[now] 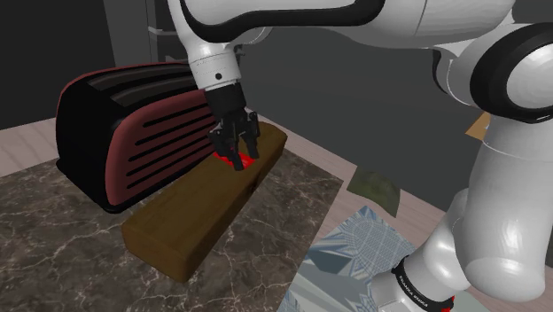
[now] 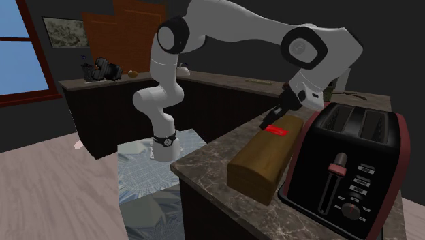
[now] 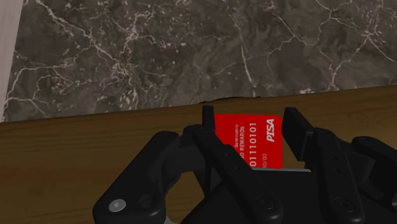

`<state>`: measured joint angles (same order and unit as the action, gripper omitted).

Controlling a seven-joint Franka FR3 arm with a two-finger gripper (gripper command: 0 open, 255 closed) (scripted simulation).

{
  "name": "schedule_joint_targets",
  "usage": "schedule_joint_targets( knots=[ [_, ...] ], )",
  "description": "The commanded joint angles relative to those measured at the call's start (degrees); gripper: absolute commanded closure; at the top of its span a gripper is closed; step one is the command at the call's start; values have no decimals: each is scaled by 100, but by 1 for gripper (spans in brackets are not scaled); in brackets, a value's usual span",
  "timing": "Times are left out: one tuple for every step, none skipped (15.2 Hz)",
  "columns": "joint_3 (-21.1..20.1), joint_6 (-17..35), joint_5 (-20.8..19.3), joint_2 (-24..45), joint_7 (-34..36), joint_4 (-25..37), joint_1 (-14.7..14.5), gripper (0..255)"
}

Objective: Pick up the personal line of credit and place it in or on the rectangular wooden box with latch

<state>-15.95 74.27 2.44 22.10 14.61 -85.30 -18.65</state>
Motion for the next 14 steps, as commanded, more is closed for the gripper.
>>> schedule_joint_targets(
  knots=[
    [7,148,-13,36,-18,-115,3,255],
    [9,219,-18,49,-23,-174,3,255],
    [8,237,-20,52,-24,-189,4,255],
    [7,237,-20,52,-24,-189,5,255],
    [6,237,-20,51,-24,-190,6,255],
    [5,237,-20,52,-24,-189,7,255],
    [4,237,-21,52,-23,-189,8,255],
    [3,237,-21,52,-23,-189,9,255],
    [2,237,-21,53,-23,-189,10,255],
    [1,236,-22,54,-22,-187,10,255],
    [7,237,-30,66,-35,-177,17,0],
    [8,243,-29,46,-42,-204,24,0],
    [5,257,-17,2,-43,-260,28,0],
    [9,200,-30,51,-42,-155,24,0]
  ],
)
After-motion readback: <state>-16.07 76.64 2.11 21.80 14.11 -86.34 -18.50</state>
